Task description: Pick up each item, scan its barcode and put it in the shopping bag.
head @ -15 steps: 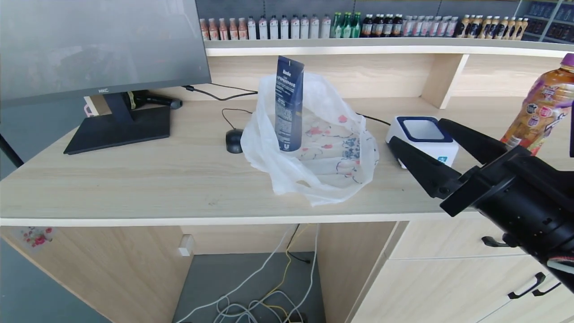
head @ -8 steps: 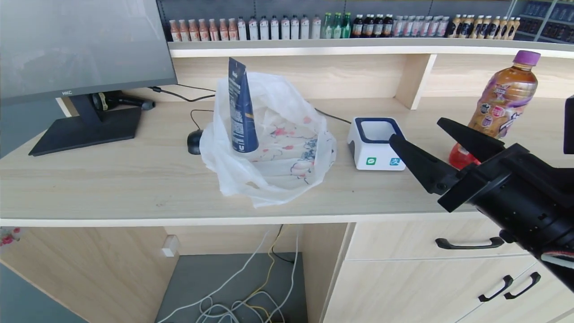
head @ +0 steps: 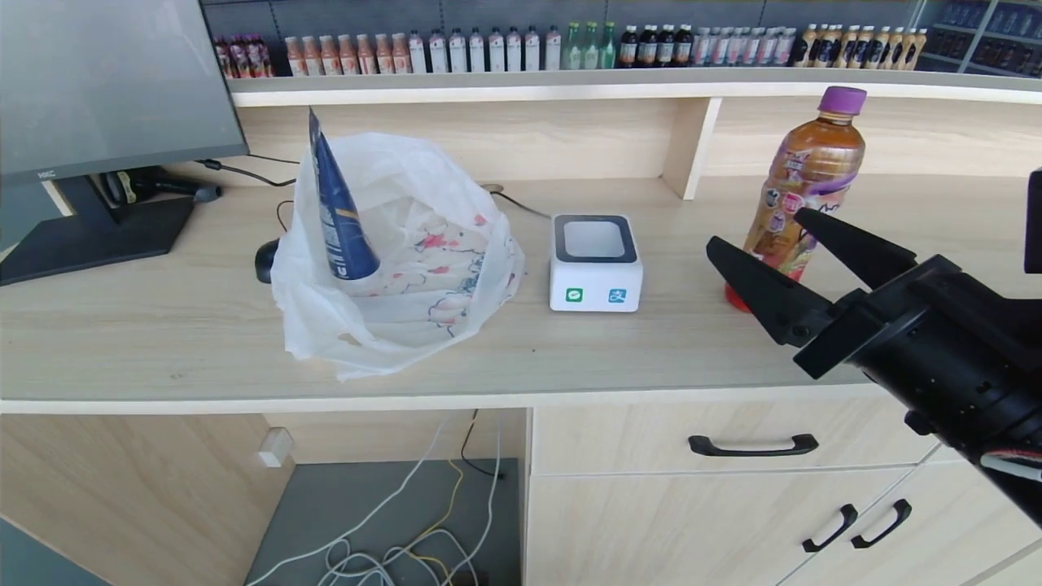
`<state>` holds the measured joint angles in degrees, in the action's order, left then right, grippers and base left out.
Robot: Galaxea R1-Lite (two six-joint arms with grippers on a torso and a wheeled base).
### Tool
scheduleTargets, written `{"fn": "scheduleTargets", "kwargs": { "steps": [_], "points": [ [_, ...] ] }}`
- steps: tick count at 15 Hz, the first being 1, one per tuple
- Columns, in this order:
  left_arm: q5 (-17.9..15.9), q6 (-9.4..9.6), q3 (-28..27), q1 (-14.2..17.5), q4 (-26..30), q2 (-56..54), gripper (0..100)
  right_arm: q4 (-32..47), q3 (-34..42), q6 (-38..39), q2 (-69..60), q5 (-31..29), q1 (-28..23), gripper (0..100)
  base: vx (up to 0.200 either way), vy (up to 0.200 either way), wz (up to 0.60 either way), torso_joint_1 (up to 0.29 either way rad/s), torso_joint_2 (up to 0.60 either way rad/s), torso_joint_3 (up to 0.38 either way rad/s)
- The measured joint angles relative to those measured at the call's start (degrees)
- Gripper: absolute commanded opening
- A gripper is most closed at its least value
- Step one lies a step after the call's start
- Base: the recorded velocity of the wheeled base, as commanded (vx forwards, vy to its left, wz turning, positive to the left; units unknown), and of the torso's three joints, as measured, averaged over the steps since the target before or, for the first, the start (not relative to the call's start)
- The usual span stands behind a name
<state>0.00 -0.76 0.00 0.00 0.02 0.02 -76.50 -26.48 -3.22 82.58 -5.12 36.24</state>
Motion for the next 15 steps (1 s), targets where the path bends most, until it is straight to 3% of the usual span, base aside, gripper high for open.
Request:
{"fn": "scheduleTargets", "kwargs": {
  "steps": [5, 15],
  "points": [
    [0.0, 0.05, 0.0, 0.0, 0.0, 0.0, 0, 0.1, 0.5, -0.1, 0.6, 0.0, 0.2, 100, 0.000, -0.200, 0.00, 0.001, 0.00, 0.002],
    [0.0, 0.54, 0.0, 0.0, 0.0, 0.0, 0, 2.4, 1.3, -6.1, 1.6, -0.4, 0.5, 100, 0.000, 0.000, 0.00, 0.000, 0.00, 0.000]
  ]
}}
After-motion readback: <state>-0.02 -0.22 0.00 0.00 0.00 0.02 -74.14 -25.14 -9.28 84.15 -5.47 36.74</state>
